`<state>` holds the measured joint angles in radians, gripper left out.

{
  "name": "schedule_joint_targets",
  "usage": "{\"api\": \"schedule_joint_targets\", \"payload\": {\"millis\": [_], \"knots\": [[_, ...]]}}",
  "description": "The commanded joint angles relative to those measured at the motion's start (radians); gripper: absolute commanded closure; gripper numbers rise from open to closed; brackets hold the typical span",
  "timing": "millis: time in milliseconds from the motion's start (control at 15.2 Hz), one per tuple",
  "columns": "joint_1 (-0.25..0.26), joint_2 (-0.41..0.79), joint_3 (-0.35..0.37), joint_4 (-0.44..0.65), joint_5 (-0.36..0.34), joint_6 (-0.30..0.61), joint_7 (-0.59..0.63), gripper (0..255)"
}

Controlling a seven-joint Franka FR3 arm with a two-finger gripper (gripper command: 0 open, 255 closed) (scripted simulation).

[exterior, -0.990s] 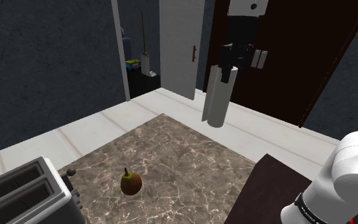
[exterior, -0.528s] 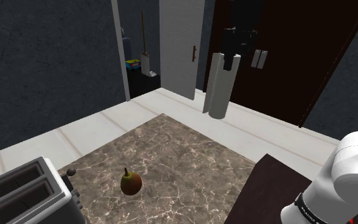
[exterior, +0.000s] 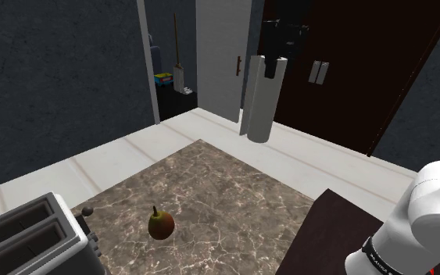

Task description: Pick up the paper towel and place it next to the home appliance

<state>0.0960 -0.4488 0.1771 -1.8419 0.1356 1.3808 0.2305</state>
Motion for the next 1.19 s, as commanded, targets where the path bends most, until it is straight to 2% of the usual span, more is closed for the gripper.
{"api": "schedule_joint_targets", "payload": {"millis": [0, 594, 858, 1122], "knots": [[0.013, 0.027, 0.041, 0.030, 0.014, 0.003, 0.055, 255], [0.067, 0.220, 0.220, 0.219, 0.015, 0.029, 0.296, 255], [0.101, 0.343, 0.302, 0.343, -0.025, 0.030, 0.413, 255], [0.161, 0.496, 0.377, 0.503, -0.101, 0.012, 0.539, 255]]}}
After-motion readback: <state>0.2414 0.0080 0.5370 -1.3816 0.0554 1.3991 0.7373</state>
